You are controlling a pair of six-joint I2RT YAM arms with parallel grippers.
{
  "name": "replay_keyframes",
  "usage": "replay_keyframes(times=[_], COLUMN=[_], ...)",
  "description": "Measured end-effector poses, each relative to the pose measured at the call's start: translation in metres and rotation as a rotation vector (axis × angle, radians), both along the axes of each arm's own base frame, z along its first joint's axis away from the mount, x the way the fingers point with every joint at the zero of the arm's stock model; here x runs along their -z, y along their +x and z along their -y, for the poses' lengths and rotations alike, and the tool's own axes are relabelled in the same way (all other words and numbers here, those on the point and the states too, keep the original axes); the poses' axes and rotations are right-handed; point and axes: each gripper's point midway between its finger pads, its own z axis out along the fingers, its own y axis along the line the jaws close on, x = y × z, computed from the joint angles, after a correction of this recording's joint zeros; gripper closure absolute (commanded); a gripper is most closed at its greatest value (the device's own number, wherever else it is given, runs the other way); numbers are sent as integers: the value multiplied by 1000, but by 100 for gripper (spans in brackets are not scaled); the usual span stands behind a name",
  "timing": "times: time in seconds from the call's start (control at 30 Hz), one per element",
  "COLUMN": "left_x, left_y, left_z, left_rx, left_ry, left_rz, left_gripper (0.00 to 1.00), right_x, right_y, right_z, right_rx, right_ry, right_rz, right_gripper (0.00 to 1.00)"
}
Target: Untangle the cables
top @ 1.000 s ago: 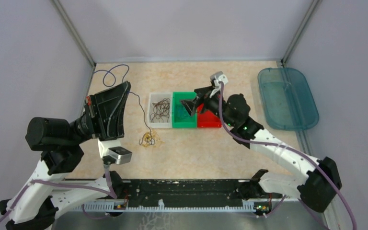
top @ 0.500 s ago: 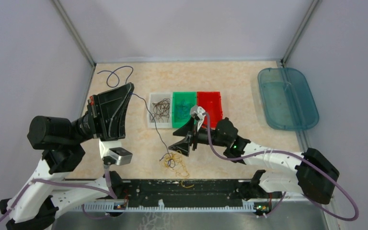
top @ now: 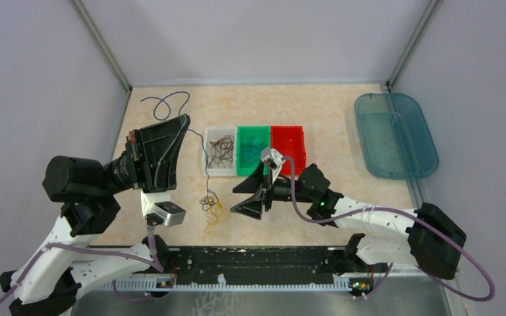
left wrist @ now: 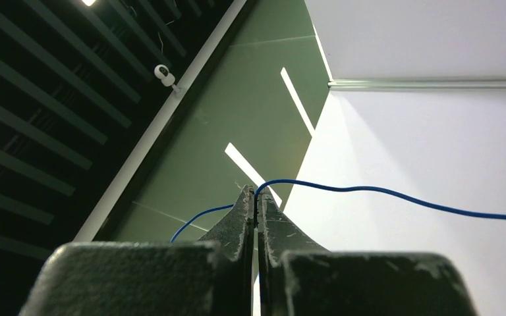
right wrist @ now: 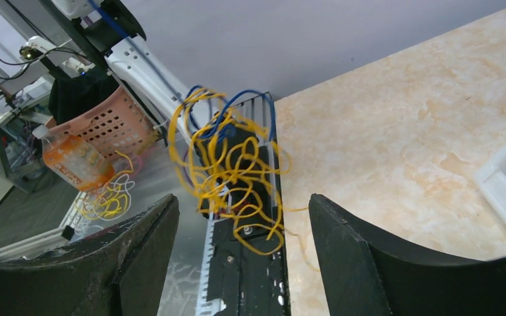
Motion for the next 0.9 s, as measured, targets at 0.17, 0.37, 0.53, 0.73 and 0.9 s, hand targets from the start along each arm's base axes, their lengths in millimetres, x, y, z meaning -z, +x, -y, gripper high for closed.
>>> replay_keyframes(times=[0.17,0.37,0.53,0.73,0.9], left_x=[0,-4,-4,-6,-10], left_y=[2,1,1,0,-2], left_z=[3,2,2,2,0], left_rx=[0,0,1,4,4], left_ry=[5,-1,0,-2,-8], left_rz=[-1,5,7,12,18], left_gripper=[100,100,100,100,100], right_x=[0,8,14,17,18], right_y=[-2,0,6,10,11], right_z=[0,-5,-10,-12,-12], right_rx=[-10,-9,11,32,41], right_ry=[-1,-19,-34,-41,-42], right_rz=[-7,-25,-34,-31,-32], right_gripper=[27,29,56,81,81])
